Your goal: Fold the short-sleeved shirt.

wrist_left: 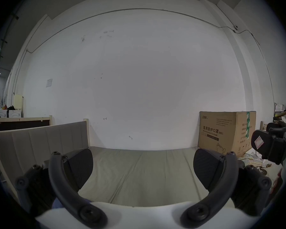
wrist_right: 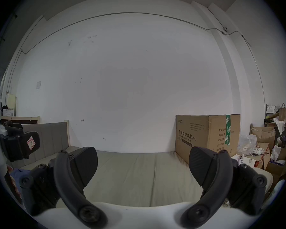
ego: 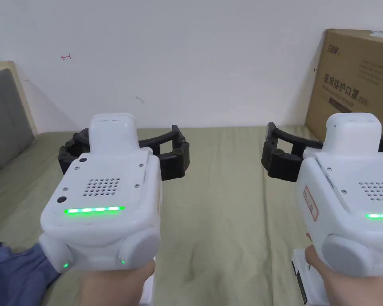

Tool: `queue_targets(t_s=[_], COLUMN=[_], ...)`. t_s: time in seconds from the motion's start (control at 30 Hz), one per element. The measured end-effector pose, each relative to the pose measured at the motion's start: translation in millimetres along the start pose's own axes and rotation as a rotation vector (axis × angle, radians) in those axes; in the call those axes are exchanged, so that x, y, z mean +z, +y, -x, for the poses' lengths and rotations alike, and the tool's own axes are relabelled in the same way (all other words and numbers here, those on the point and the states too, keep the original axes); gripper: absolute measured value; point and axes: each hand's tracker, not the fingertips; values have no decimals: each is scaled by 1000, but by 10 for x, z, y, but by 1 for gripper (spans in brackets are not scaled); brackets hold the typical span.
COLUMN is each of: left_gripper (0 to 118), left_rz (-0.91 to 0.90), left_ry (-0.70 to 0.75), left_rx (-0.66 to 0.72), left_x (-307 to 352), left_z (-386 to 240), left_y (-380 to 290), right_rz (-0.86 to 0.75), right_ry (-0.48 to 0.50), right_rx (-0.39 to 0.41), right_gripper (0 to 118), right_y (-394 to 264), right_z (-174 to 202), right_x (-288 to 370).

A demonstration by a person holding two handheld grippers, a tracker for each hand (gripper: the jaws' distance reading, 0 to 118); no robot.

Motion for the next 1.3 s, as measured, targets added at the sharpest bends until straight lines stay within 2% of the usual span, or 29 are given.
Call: queue_targets(t_s=[1.3], left_gripper=[118], left_rz=[10], left_ry=[-10], left_rx=[-12], left_x=[-37], left_z=[3], left_y=[0], right_rz=[6], right_ry=[-14], right_rx=[48], right_gripper=[113], right_y=[-20], right_z=[38], right_x=[-49])
